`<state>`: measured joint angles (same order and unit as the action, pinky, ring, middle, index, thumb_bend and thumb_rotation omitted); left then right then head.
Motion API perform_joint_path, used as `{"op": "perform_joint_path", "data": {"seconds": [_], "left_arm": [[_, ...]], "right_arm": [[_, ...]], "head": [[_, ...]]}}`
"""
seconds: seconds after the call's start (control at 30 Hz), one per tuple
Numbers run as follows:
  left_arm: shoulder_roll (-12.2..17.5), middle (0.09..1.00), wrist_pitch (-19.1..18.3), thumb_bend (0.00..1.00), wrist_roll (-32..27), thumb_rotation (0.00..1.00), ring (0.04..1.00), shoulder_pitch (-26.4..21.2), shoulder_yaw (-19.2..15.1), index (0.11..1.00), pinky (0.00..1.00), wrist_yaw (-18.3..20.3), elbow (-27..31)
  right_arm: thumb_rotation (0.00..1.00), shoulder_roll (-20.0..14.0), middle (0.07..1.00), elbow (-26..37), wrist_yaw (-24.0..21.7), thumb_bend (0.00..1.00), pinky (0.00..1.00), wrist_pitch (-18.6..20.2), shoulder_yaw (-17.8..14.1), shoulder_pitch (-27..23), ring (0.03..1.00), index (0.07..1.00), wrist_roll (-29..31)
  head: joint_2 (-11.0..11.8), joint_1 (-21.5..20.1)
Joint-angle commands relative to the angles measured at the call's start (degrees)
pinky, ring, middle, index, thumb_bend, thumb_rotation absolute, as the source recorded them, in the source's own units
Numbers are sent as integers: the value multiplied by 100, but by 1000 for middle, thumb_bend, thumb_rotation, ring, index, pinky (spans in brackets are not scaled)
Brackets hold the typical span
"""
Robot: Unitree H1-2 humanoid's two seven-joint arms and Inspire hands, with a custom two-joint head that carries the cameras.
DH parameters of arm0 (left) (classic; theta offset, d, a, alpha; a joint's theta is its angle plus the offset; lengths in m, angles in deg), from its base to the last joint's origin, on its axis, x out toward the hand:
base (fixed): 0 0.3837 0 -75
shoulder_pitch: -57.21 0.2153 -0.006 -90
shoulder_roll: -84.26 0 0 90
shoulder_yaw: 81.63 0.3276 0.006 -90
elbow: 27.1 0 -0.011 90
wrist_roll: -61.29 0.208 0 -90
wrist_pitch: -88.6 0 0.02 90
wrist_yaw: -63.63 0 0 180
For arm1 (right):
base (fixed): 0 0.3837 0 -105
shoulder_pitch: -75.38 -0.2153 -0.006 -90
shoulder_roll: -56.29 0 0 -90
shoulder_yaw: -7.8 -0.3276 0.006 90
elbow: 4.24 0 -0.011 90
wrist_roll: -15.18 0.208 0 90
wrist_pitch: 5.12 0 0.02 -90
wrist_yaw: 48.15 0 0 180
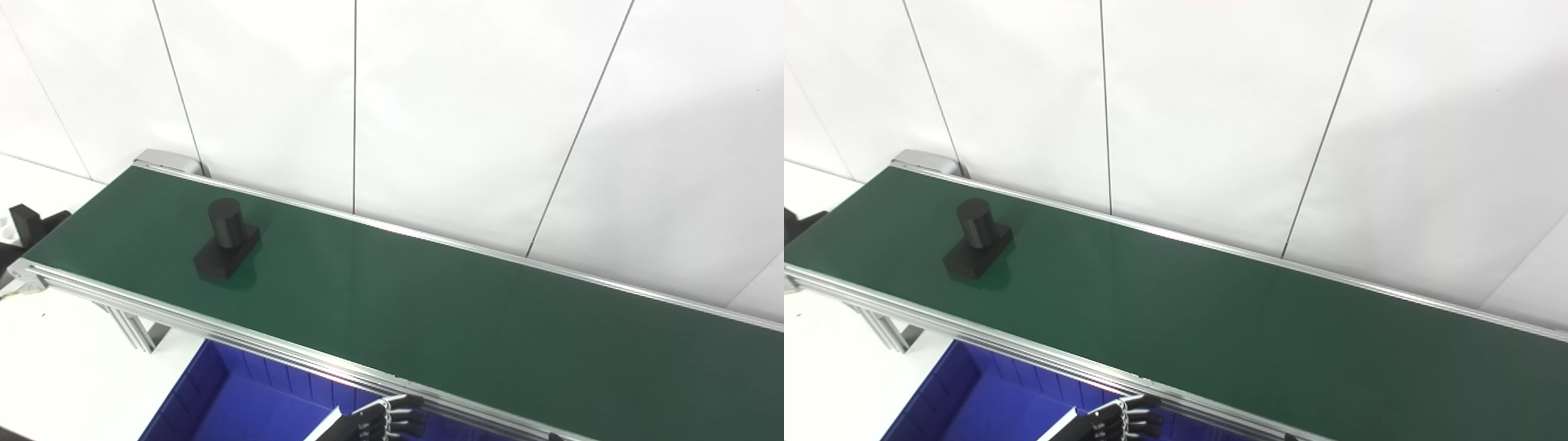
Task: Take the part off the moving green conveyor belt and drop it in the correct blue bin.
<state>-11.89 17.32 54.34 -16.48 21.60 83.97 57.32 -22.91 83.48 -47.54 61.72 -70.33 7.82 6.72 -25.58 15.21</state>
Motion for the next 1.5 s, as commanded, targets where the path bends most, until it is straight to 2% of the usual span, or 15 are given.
{"op": "perform_joint_path", "data": {"seconds": [0.0, 0.13, 0.3, 0.5, 1.0, 1.13, 1.33, 1.47], "left_arm": [[114, 793, 175, 993, -34, 319, 764, -147, -38, 846, 711, 97, 12], [215, 790, 106, 992, -94, 320, 764, -248, -40, 843, 711, 240, -70], [239, 785, 127, 982, -52, 310, 757, -308, -24, 837, 708, 301, -140], [-22, 785, 422, 986, 68, 287, 751, -219, -87, 824, 694, 67, -225], [-335, 790, 487, 972, 273, 277, 757, -116, -42, 824, 702, -137, -148], [-417, 789, 532, 978, 335, 274, 758, -174, -55, 824, 702, -199, -287], [-458, 794, 520, 984, 387, 272, 762, -218, -40, 829, 708, -229, -357], [-459, 796, 576, 983, 389, 273, 763, -274, -32, 831, 704, -212, -444]], "right_arm": [[659, 41, 836, 47, 29, 474, 661, -350, -7, -46, 766, 936, 29], [645, 46, 844, -28, 16, 460, 668, -356, 10, -82, 773, 941, 48], [653, 61, 841, -55, 6, 469, 665, -354, 8, -104, 772, 941, 87], [664, 24, 836, -36, 5, 468, 655, -355, -8, -126, 764, 941, 78], [638, -67, 841, -35, -5, 459, 650, -370, -84, -192, 766, 936, 176], [625, -175, 827, 199, 14, 455, 646, -375, -75, -175, 758, 932, 196], [598, -253, 802, 1006, -20, 474, 636, -320, -162, -37, 743, 916, 171], [571, -314, 797, 1585, -108, 463, 619, -247, -221, -127, 734, 916, 133]], "head": [[44, 3], [146, -10], [134, -20], [103, -12], [3, -40], [-7, -2], [-45, -22], [-44, -56]]}}
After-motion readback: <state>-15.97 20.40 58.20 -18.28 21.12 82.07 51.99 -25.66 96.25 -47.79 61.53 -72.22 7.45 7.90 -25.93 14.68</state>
